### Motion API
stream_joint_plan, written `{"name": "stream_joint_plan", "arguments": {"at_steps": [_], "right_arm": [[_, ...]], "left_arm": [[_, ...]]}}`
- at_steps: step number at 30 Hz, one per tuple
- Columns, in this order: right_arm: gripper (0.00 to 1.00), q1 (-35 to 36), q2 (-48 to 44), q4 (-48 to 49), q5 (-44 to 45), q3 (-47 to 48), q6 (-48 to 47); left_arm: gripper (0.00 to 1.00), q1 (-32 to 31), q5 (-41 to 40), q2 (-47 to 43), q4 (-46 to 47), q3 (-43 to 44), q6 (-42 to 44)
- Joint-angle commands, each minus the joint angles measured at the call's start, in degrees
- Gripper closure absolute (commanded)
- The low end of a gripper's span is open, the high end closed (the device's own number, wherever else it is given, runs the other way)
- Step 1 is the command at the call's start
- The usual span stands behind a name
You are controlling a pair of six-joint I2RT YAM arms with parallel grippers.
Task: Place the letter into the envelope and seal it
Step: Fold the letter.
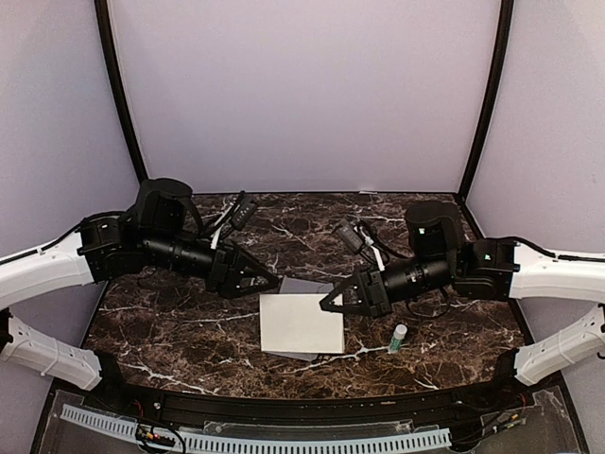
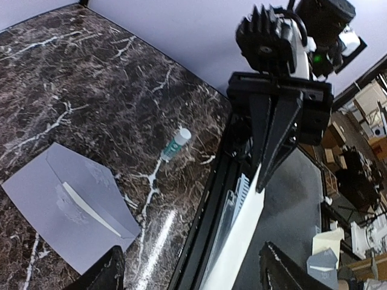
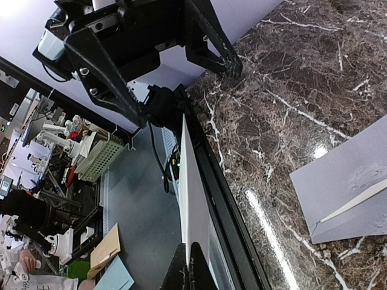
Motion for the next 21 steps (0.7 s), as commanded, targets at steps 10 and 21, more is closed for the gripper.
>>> {"name": "stream_joint_plan", "arguments": {"at_steps": [10,21], "right_arm": [[1.00,-0.15,-0.83,-5.07,-7.47,2.22,-3.69],[1.00,-0.15,0.41,-4.44,-7.89,2.06,-3.87]], "left_arm": [[0.31,-10.69,2.38,6.72,-6.57,6.32,8.54],[0.61,-11.90,4.05,10.03,-3.67,6.84,8.28]]}}
